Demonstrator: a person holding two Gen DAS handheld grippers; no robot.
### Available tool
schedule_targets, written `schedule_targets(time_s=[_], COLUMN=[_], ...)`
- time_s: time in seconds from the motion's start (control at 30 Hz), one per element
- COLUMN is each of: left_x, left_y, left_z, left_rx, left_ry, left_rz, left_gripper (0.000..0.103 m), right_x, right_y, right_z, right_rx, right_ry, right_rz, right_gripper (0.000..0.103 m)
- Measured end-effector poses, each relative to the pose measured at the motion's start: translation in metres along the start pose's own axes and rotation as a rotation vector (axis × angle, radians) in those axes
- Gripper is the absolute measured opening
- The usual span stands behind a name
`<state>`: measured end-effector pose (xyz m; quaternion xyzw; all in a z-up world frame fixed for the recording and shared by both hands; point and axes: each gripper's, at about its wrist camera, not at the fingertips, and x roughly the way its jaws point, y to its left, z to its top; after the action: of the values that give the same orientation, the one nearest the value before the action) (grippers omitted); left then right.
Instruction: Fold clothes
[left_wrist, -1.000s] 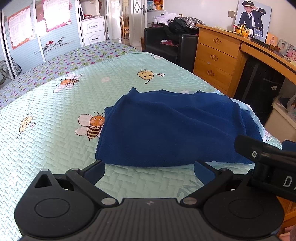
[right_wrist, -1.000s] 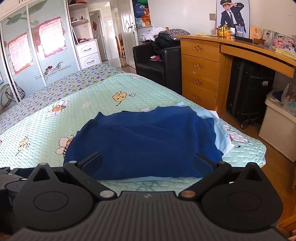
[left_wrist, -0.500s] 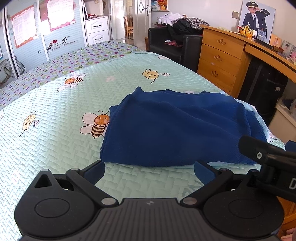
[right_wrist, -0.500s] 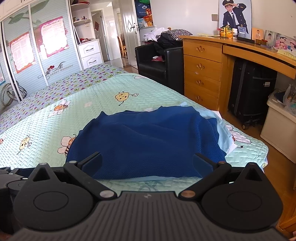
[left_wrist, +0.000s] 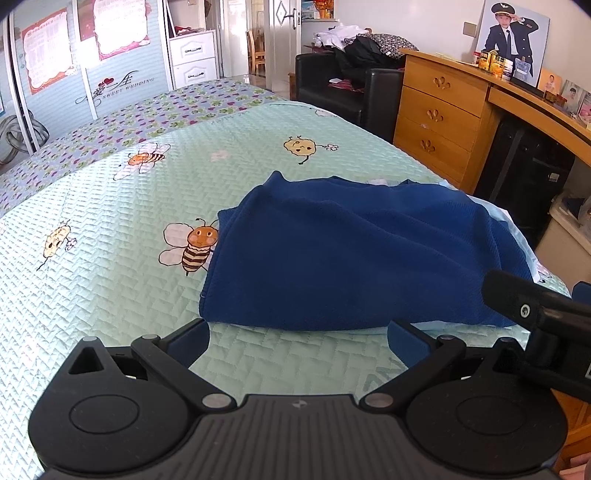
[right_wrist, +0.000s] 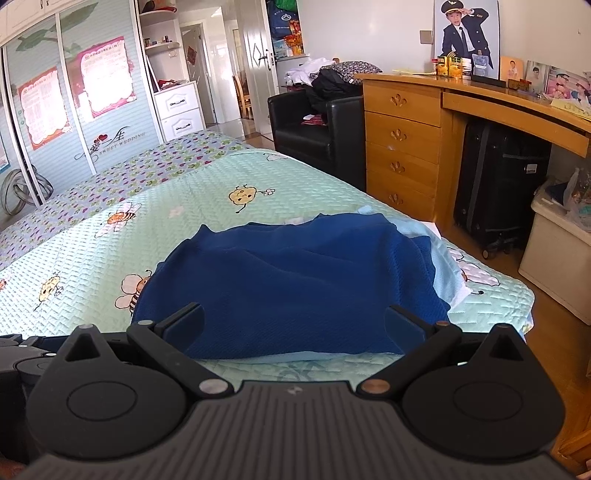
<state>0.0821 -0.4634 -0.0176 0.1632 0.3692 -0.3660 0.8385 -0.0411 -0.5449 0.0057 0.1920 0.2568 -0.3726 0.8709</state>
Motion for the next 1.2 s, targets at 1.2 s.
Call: schedule_targets(time_s=[1.2], left_x=[-0.08], left_y=[0.115], left_z=[-0.055], left_rx=[-0.154], left_ry=[-0.114], left_rz=[0.21], left_gripper=[0.103], right_x=[-0.02], right_y=[0.046], right_z=[-0.052], right_rx=[-0.106], right_ry=[0.034], right_rz=[0.135], right_gripper=[0.103])
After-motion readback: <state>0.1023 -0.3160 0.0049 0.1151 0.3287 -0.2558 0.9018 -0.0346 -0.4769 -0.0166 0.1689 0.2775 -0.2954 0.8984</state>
